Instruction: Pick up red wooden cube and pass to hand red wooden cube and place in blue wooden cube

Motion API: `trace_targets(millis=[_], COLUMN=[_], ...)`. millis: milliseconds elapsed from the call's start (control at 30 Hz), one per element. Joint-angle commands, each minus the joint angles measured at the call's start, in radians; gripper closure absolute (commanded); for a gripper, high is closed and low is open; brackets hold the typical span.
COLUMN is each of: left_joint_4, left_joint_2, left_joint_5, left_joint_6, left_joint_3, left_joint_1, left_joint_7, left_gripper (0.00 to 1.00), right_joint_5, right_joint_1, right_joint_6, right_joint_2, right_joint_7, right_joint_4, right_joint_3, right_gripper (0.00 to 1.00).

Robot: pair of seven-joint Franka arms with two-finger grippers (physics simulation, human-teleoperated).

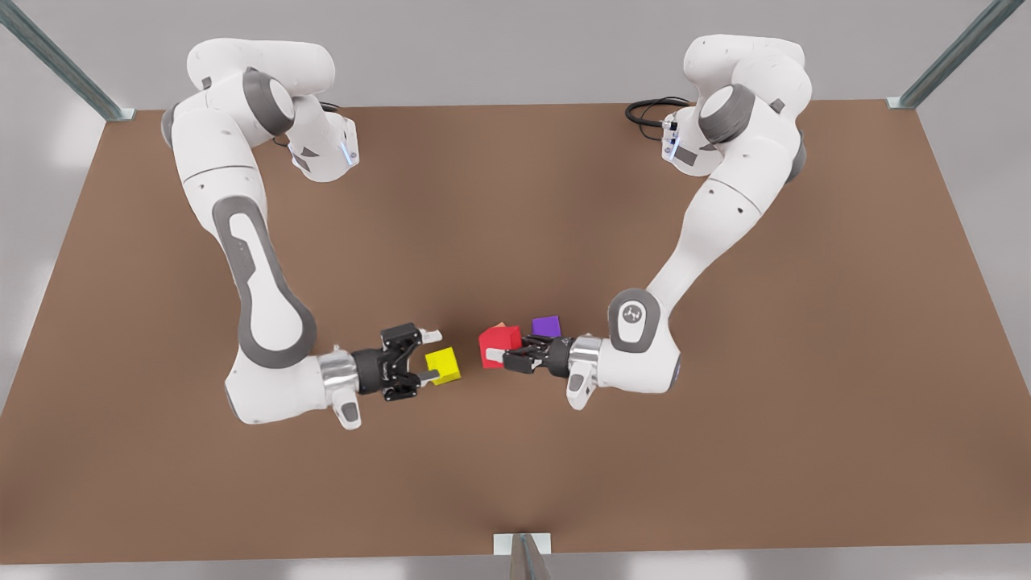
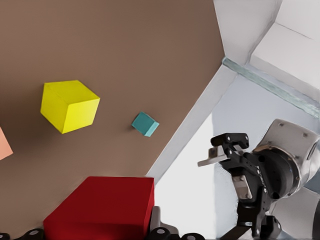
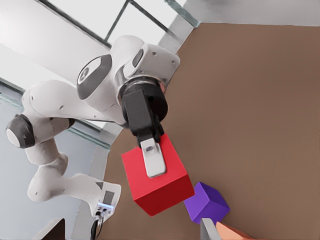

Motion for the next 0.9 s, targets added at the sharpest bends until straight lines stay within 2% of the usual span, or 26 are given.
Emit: trace_targets(millis=[0, 467, 600, 867], left_joint_4=[-0.012, -0.050, -0.052, -0.052], left_joint_2=[-0.001, -0.003, -0.003, -0.003], left_joint_5=[-0.123, -0.146, -0.147, -0.150], left_joint_6=[0.043, 0.039, 0.045, 0.051], left_joint_3=[-0.001, -0.001, -0.001, -0.001], left_joint_1=[0.005, 0.011, 0.008, 0.005], left_joint_7=[0.689, 0.766, 0.766, 0.761], left_gripper=[0.45, 0.45, 0.45, 0.45], right_joint_5=[0.058, 0.189, 0.264, 0.270], right_joint_1=[-0.001, 0.028, 0.047, 0.050], right_joint_6=[0.072, 0.150, 0.150, 0.144], right_joint_2=[0.008, 0.085, 0.084, 0.079], right_joint_7=[-1.008, -1.079, -1.079, -1.120], right_joint_4=[-0.001, 0.011, -0.022, -0.070], right_joint_3=[-0.001, 0.004, 0.004, 0.004], right_gripper=[0.00, 0.00, 0.00, 0.00])
